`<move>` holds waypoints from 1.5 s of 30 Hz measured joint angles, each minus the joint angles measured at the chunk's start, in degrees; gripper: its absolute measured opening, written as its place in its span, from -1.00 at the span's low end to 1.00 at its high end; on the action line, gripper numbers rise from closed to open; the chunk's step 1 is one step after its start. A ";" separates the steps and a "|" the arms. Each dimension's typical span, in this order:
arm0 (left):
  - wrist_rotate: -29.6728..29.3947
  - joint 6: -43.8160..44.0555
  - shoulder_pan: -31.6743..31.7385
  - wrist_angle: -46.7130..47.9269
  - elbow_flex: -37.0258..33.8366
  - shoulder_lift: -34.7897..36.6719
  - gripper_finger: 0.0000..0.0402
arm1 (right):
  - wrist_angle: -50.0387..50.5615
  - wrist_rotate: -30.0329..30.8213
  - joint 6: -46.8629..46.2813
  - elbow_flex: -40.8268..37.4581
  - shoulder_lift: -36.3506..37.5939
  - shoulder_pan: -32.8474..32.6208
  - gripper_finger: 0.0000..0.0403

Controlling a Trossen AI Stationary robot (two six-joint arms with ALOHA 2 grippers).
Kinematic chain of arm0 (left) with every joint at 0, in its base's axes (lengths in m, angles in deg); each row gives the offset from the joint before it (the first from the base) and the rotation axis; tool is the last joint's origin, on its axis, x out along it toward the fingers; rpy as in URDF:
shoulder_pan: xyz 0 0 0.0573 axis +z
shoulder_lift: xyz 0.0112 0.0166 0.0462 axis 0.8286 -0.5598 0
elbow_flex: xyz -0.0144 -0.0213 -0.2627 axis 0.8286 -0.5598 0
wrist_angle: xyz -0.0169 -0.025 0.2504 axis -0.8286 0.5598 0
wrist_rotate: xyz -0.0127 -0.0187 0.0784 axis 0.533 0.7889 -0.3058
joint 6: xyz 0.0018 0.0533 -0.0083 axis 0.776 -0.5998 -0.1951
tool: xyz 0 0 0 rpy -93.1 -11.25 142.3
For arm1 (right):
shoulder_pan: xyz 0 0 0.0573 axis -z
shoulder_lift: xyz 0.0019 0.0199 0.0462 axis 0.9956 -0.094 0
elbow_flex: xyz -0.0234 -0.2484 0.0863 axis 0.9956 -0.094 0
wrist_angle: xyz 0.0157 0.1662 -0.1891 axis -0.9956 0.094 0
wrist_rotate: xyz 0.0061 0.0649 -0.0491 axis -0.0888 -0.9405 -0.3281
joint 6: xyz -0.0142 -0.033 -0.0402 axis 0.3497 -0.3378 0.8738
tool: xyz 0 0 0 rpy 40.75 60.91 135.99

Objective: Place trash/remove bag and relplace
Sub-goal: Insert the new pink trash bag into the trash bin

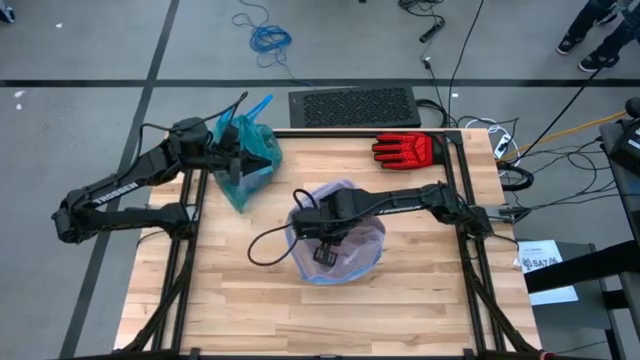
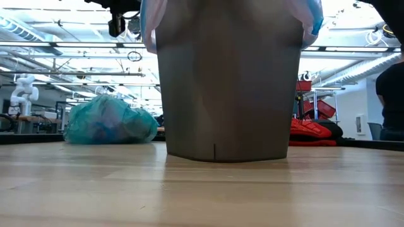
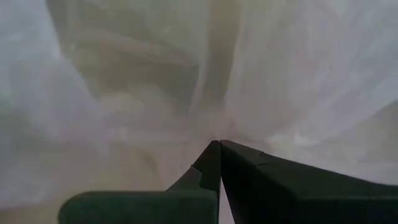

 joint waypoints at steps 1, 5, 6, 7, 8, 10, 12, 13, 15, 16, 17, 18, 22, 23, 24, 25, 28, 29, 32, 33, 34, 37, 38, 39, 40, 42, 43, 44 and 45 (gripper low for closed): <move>0.03 0.00 0.00 0.09 0.02 0.12 -1.00 | 0.04 -0.10 0.16 -0.02 0.03 0.00 -1.00; 0.26 0.00 0.00 0.09 0.02 0.20 -1.00 | 0.92 -0.20 -1.47 0.13 2.64 -0.04 -1.00; 0.28 0.00 0.00 0.07 0.00 0.20 -1.00 | 0.92 -0.11 -1.99 0.14 3.41 -0.08 -1.00; 0.28 0.00 0.00 0.07 0.00 0.20 -1.00 | 1.05 0.10 -2.57 0.36 3.97 -0.09 -1.00; 0.27 0.00 -0.01 0.08 0.01 0.18 -1.00 | 1.03 0.41 -2.87 0.39 4.58 -0.09 -1.00; 0.28 0.00 -0.02 0.12 0.01 0.19 -1.00 | 1.25 1.19 -3.32 0.37 4.81 -0.09 -1.00; 0.26 0.00 0.00 0.11 0.00 0.20 -1.00 | 2.17 1.24 -2.88 0.31 4.62 -0.09 -1.00; 0.28 -0.01 0.00 0.09 0.00 0.20 -1.00 | 2.21 1.27 -2.13 0.13 4.18 -0.09 -1.00; 0.26 0.00 0.00 0.25 0.00 0.20 -1.00 | 2.03 1.28 -0.99 -1.14 3.72 -0.09 -1.00; 0.26 0.00 0.00 0.29 0.00 0.18 -1.00 | 1.90 1.28 -0.70 -2.32 3.65 -0.09 -1.00; 0.26 -0.02 -0.02 0.38 0.00 0.20 -1.00 | 1.39 1.28 -0.62 -3.61 3.63 -0.09 -1.00; 0.26 -0.04 -0.02 0.59 0.02 0.20 -1.00 | 0.93 1.28 -0.62 -4.60 3.63 -0.09 -1.00; 0.26 -0.04 0.00 0.81 0.02 0.20 -1.00 | 0.25 0.21 0.47 -6.85 3.63 -0.09 -1.00; 0.26 -0.02 -0.02 0.81 0.00 0.20 -1.00 | -0.20 -0.47 0.57 -7.01 3.63 -0.09 -1.00; 0.26 -0.02 0.00 0.81 0.00 0.20 -1.00 | -0.54 -0.79 0.49 -6.99 3.63 -0.09 -1.00; 0.26 -0.02 -0.02 0.84 0.00 0.20 -1.00 | -0.43 -1.35 0.16 -6.66 3.79 -0.09 -1.00; 0.26 -0.02 0.00 0.81 0.02 0.20 -1.00 | 0.90 -1.85 -1.83 -3.30 4.41 -0.09 -1.00; 0.26 -0.02 0.00 0.86 0.00 0.20 -1.00 | 1.66 -1.82 -2.33 -1.67 4.74 -0.09 -1.00; 0.26 -0.02 -0.02 0.87 0.01 0.20 -1.00 | 1.10 -1.88 -2.93 0.27 5.98 -0.10 -1.00; 0.26 -0.02 0.00 0.87 0.00 0.20 -1.00 | 1.00 -2.32 -3.07 -0.23 6.34 -0.19 -1.00; 0.26 -0.02 0.00 0.88 0.00 0.20 -1.00 | 1.60 -2.97 -3.24 -0.31 6.34 -0.31 -1.00; 0.24 -0.02 0.00 0.87 0.02 0.20 -1.00 | 2.11 -5.80 -3.21 -0.33 6.34 -0.55 -1.00; 0.26 -0.02 -0.01 0.90 0.00 0.20 -1.00 | 1.92 -6.69 -3.20 -0.33 6.23 -0.73 -1.00; 0.26 -0.02 -0.02 0.92 0.01 0.20 -1.00 | 1.82 -7.39 -3.18 -0.31 6.00 -0.81 -1.00; 0.26 -0.02 -0.02 0.93 0.00 0.20 -1.00 | 1.98 -7.78 -3.19 -0.31 5.57 -0.86 -1.00; 0.24 -0.02 0.00 0.92 0.00 0.20 -1.00 | 2.08 -8.17 -3.15 -0.33 4.60 -0.90 -1.00; 0.26 -0.02 -0.02 0.97 0.00 0.20 -1.00 | 2.08 -8.14 -3.14 -0.33 4.08 -0.84 -1.00; 0.26 -0.02 0.00 1.01 0.00 0.20 -1.00 | 2.08 -8.14 -3.11 -0.33 3.73 -0.79 -1.00; 0.35 -0.02 -0.02 0.96 0.01 0.20 -1.00 | 2.10 -8.16 -3.07 -0.33 3.21 -0.79 -1.00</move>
